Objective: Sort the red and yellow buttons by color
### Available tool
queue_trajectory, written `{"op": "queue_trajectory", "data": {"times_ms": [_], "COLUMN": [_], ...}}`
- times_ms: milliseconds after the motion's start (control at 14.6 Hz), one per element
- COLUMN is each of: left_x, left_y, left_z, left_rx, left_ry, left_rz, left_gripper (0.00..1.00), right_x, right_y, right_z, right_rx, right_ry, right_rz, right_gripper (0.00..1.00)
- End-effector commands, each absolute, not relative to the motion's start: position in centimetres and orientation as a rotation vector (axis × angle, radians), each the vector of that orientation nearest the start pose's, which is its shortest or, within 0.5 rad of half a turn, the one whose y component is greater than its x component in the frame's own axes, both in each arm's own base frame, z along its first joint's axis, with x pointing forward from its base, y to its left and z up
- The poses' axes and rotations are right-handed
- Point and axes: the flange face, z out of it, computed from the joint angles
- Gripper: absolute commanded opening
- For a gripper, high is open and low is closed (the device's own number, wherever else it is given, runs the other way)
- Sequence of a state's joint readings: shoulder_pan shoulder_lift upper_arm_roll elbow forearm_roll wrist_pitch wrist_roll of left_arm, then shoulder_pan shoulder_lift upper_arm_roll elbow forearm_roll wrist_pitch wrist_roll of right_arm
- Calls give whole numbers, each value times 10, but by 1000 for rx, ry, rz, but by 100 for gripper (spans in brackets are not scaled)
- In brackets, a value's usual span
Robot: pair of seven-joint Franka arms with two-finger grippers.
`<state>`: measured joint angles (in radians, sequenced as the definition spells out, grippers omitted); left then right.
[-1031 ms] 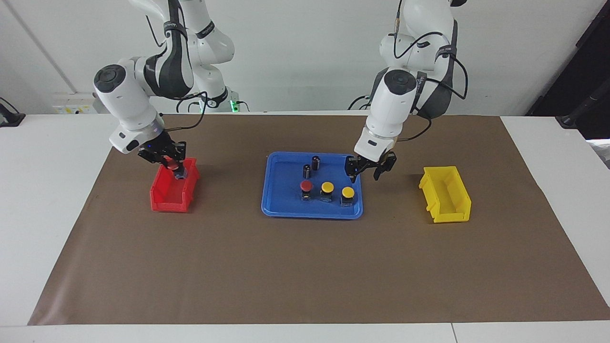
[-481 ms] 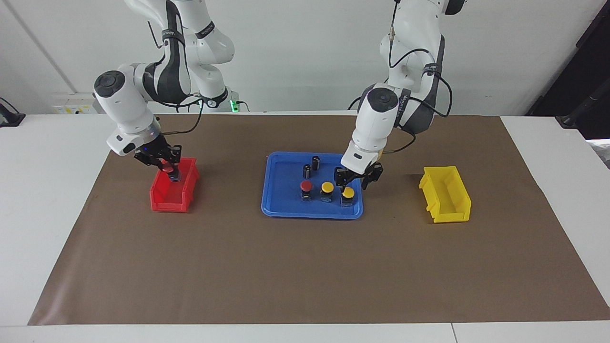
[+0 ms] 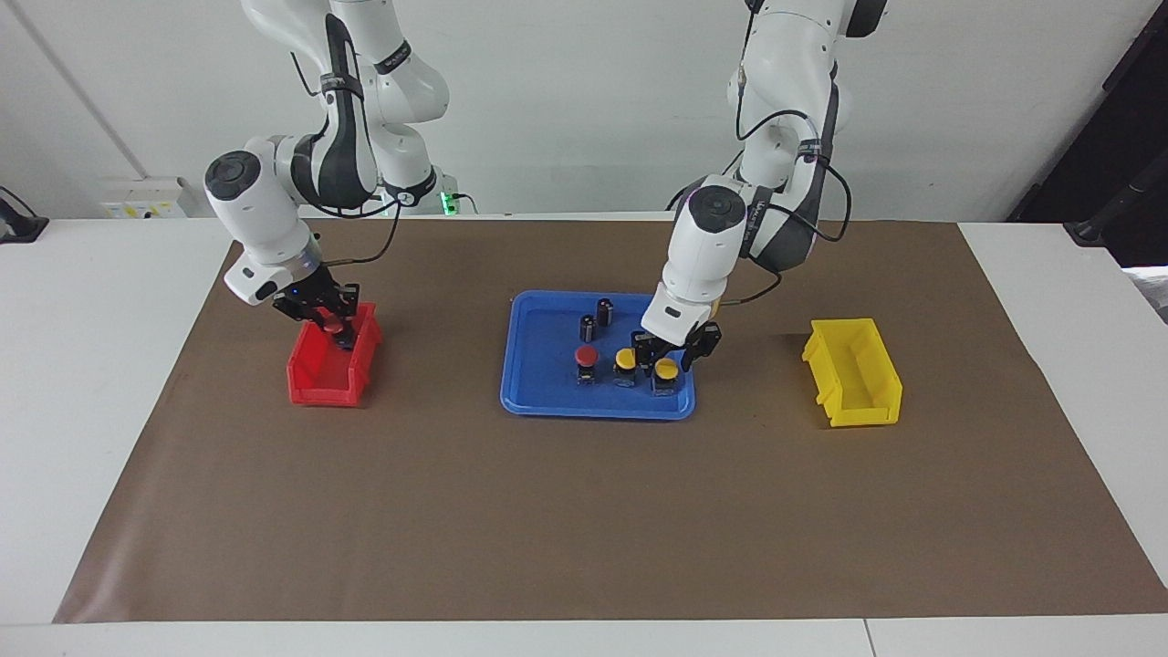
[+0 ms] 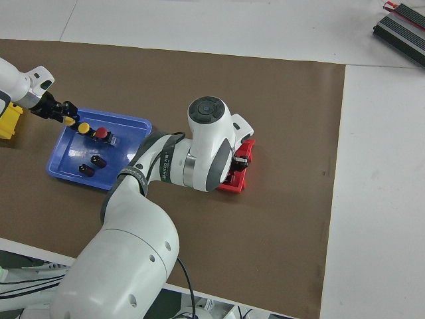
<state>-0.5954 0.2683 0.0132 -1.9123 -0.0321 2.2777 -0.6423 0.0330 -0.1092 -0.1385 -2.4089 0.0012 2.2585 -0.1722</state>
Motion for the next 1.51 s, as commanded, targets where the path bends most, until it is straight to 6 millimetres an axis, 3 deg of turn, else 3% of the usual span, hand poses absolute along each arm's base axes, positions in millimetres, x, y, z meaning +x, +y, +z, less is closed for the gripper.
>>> {"op": "queue_trajectory", "data": {"times_ms": [0, 69, 137, 275, 412, 481, 618, 756, 824, 962, 1168, 1305, 1443], "left_x": [520, 520, 520, 520, 522, 522, 523, 525, 533, 555, 573, 580, 583], "left_y": [-345, -346, -346, -352, -358, -359, -358, -336, -307, -254, -166, -122, -88], "left_z": [364, 365, 365, 373, 392, 404, 429, 455, 467, 483, 500, 508, 510], "left_rx": [-3206, -3206, -3206, -3205, -3193, -3186, -3170, -3148, -3130, -3133, -3142, -3154, -3155], "left_ry": [-165, -167, -167, -203, -232, -231, -227, -271, -322, -317, -133, -68, -60], "left_rz": [-125, -125, -125, -122, -92, -74, -36, -4, 16, 7, 42, 39, 40], "left_gripper": [46, 34, 23, 12, 10, 9, 8, 3, 1, 1, 1, 1, 1], "right_x": [463, 463, 464, 467, 481, 489, 519, 544, 553, 571, 587, 596, 589], "right_y": [-51, -51, -51, -50, -51, -50, -43, -17, 3, 71, 207, 282, 353], "right_z": [342, 342, 343, 345, 357, 366, 406, 447, 463, 487, 511, 488, 459], "right_rx": [-3126, -3126, -3126, -3127, -3130, -3130, -3130, -3135, -3133, -3151, -3145, -3122, -3111], "right_ry": [-127, -130, -130, -137, -145, -150, -168, -177, -149, -93, 86, 213, 245], "right_rz": [64, 64, 62, 60, 60, 74, 130, 145, 149, 117, -10, -19, -73], "right_gripper": [27, 46, 58, 59, 59, 59, 59, 59, 60, 61, 64, 66, 72]}}
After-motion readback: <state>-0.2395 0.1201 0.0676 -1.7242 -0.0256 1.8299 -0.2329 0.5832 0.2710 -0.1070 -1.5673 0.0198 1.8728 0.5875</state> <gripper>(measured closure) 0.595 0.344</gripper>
